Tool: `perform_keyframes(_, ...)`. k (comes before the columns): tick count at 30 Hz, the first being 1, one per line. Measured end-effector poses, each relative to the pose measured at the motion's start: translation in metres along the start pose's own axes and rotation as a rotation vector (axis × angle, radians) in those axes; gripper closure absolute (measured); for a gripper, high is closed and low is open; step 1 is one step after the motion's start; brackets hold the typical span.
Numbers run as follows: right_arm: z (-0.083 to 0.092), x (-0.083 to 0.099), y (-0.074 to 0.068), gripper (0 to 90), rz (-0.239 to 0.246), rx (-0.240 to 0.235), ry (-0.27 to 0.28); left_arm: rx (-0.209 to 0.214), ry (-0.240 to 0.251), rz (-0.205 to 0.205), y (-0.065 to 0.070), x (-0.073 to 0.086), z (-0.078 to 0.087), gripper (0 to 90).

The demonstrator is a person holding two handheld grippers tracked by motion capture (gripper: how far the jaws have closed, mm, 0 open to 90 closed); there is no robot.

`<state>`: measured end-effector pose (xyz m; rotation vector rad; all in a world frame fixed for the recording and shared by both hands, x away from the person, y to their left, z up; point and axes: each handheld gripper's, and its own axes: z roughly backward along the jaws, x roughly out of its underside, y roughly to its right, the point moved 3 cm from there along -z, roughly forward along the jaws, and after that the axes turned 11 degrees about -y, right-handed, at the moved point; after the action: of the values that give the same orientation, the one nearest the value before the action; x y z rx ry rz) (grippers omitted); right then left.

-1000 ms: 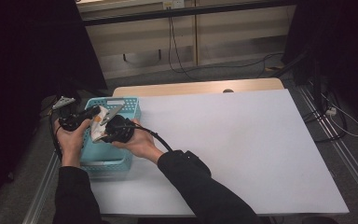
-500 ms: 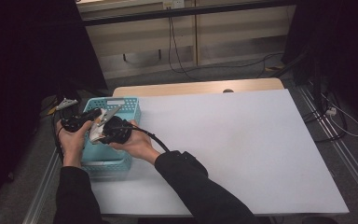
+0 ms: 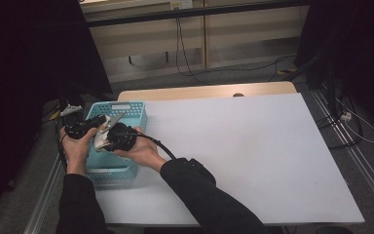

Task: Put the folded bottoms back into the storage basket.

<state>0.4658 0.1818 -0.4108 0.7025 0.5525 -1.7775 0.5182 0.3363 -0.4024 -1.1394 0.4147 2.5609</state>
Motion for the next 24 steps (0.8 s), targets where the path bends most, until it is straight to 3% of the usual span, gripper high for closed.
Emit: perform_keyframes(24, -0.012, 0.003, 0.002, 78.2, -0.009, -0.011, -0.047, -0.005, -0.044, 0.02, -0.009, 0.011, -0.012, 78.0)
